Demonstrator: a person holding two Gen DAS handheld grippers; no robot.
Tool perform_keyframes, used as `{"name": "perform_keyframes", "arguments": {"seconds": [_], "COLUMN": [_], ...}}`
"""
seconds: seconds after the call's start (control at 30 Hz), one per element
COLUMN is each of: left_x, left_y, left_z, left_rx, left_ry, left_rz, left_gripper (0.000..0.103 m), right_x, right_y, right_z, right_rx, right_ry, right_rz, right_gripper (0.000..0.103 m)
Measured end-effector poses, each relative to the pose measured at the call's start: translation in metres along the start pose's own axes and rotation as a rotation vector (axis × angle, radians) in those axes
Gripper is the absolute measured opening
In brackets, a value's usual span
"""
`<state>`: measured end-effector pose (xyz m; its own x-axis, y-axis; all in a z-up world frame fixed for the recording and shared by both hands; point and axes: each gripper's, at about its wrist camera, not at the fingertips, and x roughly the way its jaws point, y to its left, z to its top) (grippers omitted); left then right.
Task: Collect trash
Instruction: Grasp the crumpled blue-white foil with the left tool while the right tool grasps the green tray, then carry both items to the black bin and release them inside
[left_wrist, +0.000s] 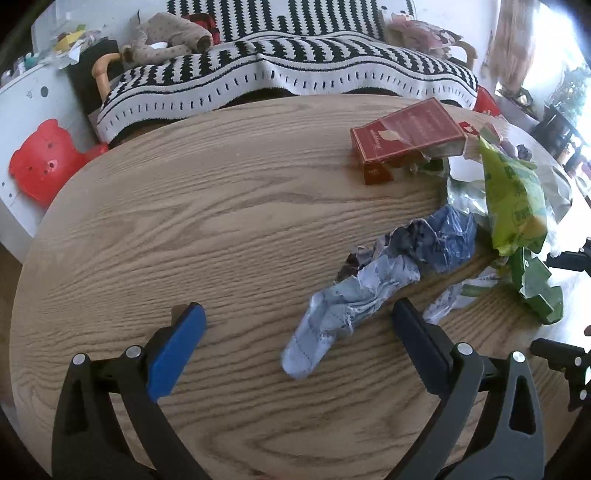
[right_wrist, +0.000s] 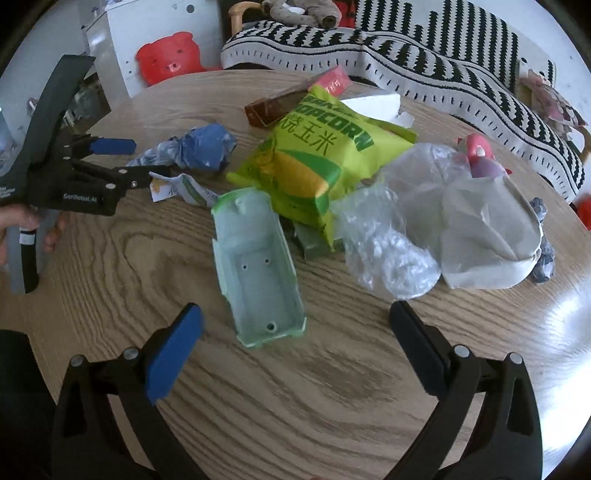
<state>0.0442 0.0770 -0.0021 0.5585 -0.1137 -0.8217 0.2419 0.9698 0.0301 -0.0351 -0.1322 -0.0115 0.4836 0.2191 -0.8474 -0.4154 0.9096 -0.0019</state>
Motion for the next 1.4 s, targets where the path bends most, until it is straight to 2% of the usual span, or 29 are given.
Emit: {"name": "perform_keyframes", "arguments": {"seconds": [0.2, 0.23, 0.27, 0.3, 0.33, 0.4, 0.43, 0.57, 0.9, 1.4], "left_x": [-0.002, -0.002, -0.001, -0.001, -0.001, -0.008, -0.008, -0.011, -0.034, -0.039], "left_y": [0.001, 0.000, 0.000, -0.001, -0.004, -0.009, -0.008, -0.005, -0.020, -0.019], "left_z": [0.001, 0.001, 0.001, 0.001, -0.001, 0.002, 0.002, -0.001, -0.031, -0.043], "left_rx": [-0.008, -0.009, -0.011, -0.010, -0.004, 0.015, 0.000, -0.047, -0.015, -0.004], "left_ry": [0.000, -0.002, 0.001, 0.006, 0.006, -0.014, -0.002, 0.015, 0.006, 0.021], "left_rz": [0.002, 0.004, 0.002, -0.003, -0.008, -0.009, 0.009, -0.034, -0.008, 0.008], "left_gripper": [0.098, 0.098, 0.098, 0.094, 0.087, 0.010, 0.010, 0.009, 0.009, 0.009], "right_x": [0.003, 0.003, 0.000, -0.003, -0.005, -0.006, -0.006, -0.010, -0.037, -0.035], "right_y": [0.005, 0.005, 0.005, 0.005, 0.003, 0.005, 0.006, -0.001, -0.023, -0.034], "right_z": [0.003, 0.003, 0.003, 0.004, 0.006, 0.006, 0.006, 0.002, -0.013, -0.021], "right_rx": [-0.008, -0.012, -0.012, -0.006, 0.012, 0.022, 0.022, 0.092, 0.227, 0.260], "right_ry": [-0.044, -0.044, -0.055, -0.073, -0.090, -0.095, -0.097, -0.095, -0.161, -0.140], "right_rz": [0.005, 0.012, 0.014, 0.015, 0.016, 0.007, 0.002, 0.033, 0.013, -0.023], "right_gripper": [0.097, 0.088, 0.063, 0.048, 0.038, 0.037, 0.037, 0.036, 0.036, 0.036]}}
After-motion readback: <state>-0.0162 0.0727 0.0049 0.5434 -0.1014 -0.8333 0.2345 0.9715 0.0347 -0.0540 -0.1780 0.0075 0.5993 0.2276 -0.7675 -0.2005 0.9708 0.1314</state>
